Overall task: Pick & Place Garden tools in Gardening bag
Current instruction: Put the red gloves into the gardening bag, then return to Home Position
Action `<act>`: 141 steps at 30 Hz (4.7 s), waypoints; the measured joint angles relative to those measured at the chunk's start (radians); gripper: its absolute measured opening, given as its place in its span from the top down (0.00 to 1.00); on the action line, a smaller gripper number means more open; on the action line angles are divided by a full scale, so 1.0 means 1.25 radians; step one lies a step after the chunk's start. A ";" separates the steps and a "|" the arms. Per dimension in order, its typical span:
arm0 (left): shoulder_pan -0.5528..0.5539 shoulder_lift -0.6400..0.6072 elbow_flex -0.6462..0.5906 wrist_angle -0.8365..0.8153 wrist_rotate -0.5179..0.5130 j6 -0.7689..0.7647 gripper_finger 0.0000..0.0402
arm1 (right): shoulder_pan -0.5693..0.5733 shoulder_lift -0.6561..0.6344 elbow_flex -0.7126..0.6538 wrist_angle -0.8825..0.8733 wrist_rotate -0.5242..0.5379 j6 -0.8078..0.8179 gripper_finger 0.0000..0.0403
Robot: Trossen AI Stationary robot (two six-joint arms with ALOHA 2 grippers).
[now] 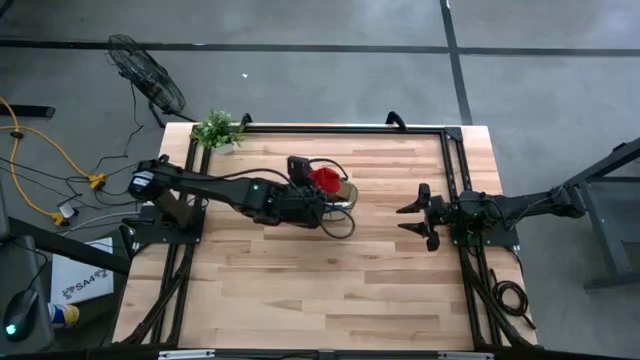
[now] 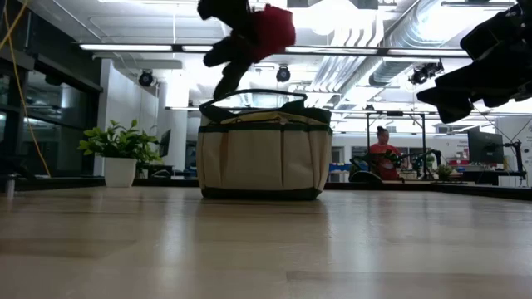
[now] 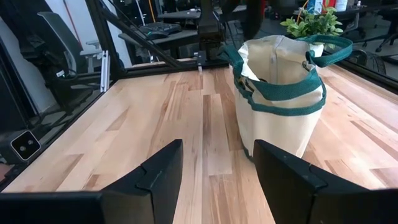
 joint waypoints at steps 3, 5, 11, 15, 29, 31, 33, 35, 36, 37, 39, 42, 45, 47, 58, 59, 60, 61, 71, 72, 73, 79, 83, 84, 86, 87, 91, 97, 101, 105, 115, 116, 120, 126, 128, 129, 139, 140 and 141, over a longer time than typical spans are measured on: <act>0.015 0.026 0.002 0.039 0.018 0.036 0.93 | 0.000 0.002 0.000 0.000 0.000 0.000 0.53; 0.028 0.044 -0.001 0.036 0.043 0.043 0.93 | 0.000 0.004 0.000 0.000 0.000 0.000 0.53; 0.056 0.064 0.001 0.050 0.079 0.048 0.93 | 0.000 0.010 0.000 0.000 0.000 0.000 0.53; 0.072 0.067 0.000 0.041 0.124 0.049 0.93 | 0.000 0.012 0.000 0.000 0.000 0.000 0.53; 0.109 0.098 0.002 0.012 0.227 0.042 0.93 | 0.000 0.012 0.000 0.000 0.000 0.000 0.53; 0.114 0.104 -0.001 -0.006 0.252 0.042 0.93 | 0.000 0.014 0.000 0.000 0.000 0.000 0.53; 0.114 0.114 0.001 0.002 0.268 0.045 0.93 | 0.000 0.015 0.000 0.000 0.000 0.000 0.53; 0.118 0.118 0.000 -0.006 0.283 0.046 0.93 | 0.000 0.016 0.000 0.000 0.000 0.000 0.53; 0.118 0.119 -0.001 -0.014 0.290 0.048 0.93 | 0.000 0.017 0.000 0.000 0.000 0.000 0.53; 0.118 0.121 -0.001 -0.010 0.297 0.048 0.93 | 0.000 0.016 0.000 0.000 0.000 0.000 0.53; 0.119 0.129 0.002 -0.004 0.310 0.049 0.93 | 0.000 0.017 0.000 0.000 0.000 0.000 0.53; 0.128 0.132 0.000 -0.021 0.351 0.049 0.93 | 0.000 0.017 0.000 0.000 0.000 0.000 0.53; 0.138 0.142 0.001 -0.023 0.380 0.053 0.93 | 0.000 0.017 0.000 0.000 0.000 0.000 0.53; 0.145 0.144 0.000 -0.029 0.401 0.055 0.93 | 0.000 0.017 0.000 0.000 0.000 0.000 0.53; 0.158 0.154 0.001 -0.022 0.405 0.063 0.82 | 0.000 0.017 0.000 0.000 0.000 0.000 0.53; 0.158 0.154 0.001 -0.022 0.404 0.063 0.82 | 0.000 0.017 0.000 0.000 0.000 0.000 0.53; 0.158 0.154 0.001 -0.022 0.402 0.063 0.81 | 0.000 0.017 0.000 0.000 0.000 0.000 0.53; 0.158 0.154 0.001 -0.022 0.401 0.063 0.81 | 0.000 0.017 0.000 0.000 0.000 0.000 0.53; 0.156 0.154 0.000 -0.022 0.334 0.063 0.57 | 0.000 0.017 0.000 0.000 0.000 0.000 0.53; 0.156 0.154 0.000 -0.022 0.323 0.063 0.54 | 0.000 0.017 0.000 0.000 0.000 0.000 0.53; 0.156 0.154 0.000 -0.023 0.317 0.063 0.51 | 0.000 0.017 0.000 0.000 0.000 0.000 0.53; 0.151 0.148 0.000 -0.020 0.296 0.063 0.44 | 0.000 0.017 0.000 0.000 0.000 0.000 0.53; 0.146 0.146 0.031 -0.047 0.283 0.061 0.44 | 0.000 0.017 0.000 0.000 0.000 0.000 0.53; 0.143 0.145 0.042 -0.053 0.281 0.060 0.44 | 0.000 0.017 0.000 0.000 0.000 0.000 0.53; 0.141 0.144 0.065 -0.069 0.277 0.055 0.44 | 0.000 0.017 0.000 0.000 0.000 0.000 0.53; 0.138 0.144 0.075 -0.073 0.277 0.052 0.44 | 0.000 0.017 0.000 0.000 0.000 0.000 0.53; 0.131 0.144 0.102 -0.087 0.275 0.035 0.44 | 0.000 0.017 0.000 0.000 0.000 0.000 0.53; 0.131 0.144 0.103 -0.104 0.273 0.006 0.47 | 0.000 0.017 0.000 0.000 0.000 0.000 0.53; 0.125 0.143 0.103 -0.104 0.229 0.007 0.57 | 0.000 0.017 0.000 0.000 0.000 0.000 0.53; 0.111 0.122 0.103 -0.109 0.227 -0.019 0.71 | 0.000 0.017 0.000 0.000 0.000 0.000 0.53; 0.080 0.060 0.054 -0.057 0.318 -0.044 0.98 | 0.000 0.020 0.000 0.000 0.000 0.000 0.53; 0.080 0.055 0.036 -0.040 0.329 -0.037 0.98 | 0.000 0.021 0.000 0.000 0.000 0.000 0.53; 0.079 0.009 -0.056 0.083 0.390 0.009 0.99 | 0.000 0.025 0.000 0.000 0.000 0.000 0.53; 0.099 -0.095 -0.260 0.339 0.521 0.060 1.00 | 0.000 0.032 0.000 0.000 -0.001 0.000 0.53; 0.113 -0.142 -0.336 0.411 0.557 0.060 1.00 | 0.000 0.036 0.000 0.000 0.000 0.000 0.53; 0.119 -0.163 -0.371 0.445 0.570 0.058 1.00 | 0.000 0.037 0.000 0.000 0.000 0.000 0.53; 0.132 -0.436 -0.725 0.738 0.649 -0.069 1.00 | 0.000 0.043 0.000 0.001 0.000 0.000 0.53; 0.132 -0.467 -0.758 0.760 0.655 -0.087 1.00 | 0.000 0.044 0.000 0.000 0.000 0.000 0.53; 0.132 -0.498 -0.789 0.780 0.658 -0.104 1.00 | 0.000 0.044 0.000 0.000 0.000 0.000 0.53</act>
